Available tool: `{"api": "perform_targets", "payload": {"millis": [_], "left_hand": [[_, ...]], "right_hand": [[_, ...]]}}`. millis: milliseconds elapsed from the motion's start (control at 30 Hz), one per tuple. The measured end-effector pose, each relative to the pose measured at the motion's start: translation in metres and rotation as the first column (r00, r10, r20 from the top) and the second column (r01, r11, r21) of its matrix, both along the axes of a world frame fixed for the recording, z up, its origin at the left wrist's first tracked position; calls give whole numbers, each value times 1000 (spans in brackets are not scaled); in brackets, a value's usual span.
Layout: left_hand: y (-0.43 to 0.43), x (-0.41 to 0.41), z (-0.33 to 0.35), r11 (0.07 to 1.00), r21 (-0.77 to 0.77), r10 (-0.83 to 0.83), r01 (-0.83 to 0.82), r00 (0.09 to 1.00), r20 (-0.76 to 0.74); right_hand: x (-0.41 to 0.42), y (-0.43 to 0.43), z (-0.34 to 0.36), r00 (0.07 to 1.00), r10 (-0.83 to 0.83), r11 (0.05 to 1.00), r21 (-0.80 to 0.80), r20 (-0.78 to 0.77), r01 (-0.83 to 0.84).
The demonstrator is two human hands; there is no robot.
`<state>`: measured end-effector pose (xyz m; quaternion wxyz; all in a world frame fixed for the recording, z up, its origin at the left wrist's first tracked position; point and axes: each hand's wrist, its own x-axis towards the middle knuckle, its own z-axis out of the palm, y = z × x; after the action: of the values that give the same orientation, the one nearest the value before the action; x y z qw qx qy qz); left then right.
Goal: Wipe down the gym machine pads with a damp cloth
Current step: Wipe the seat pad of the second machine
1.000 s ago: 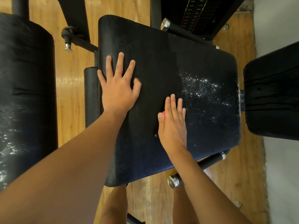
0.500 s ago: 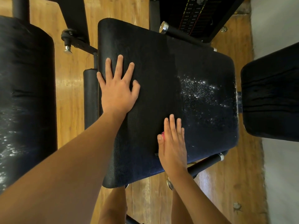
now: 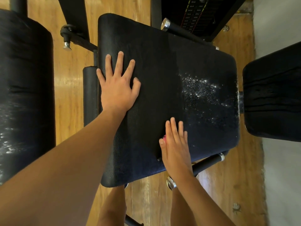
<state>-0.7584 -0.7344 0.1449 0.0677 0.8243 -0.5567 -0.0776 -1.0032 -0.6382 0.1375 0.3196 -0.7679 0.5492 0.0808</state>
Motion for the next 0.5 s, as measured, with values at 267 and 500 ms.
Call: {"api": "perform_targets", "payload": {"millis": [267,500], "left_hand": [[0,1,0,1000,10,3,-3,1000,1],[-1,-1,6,999,39,8,-8,1000,-4]], "right_hand": [[-8,31,17,957,-228,954,-154,180,257],[25,77,33,859,-487,866,-43,158,499]]}}
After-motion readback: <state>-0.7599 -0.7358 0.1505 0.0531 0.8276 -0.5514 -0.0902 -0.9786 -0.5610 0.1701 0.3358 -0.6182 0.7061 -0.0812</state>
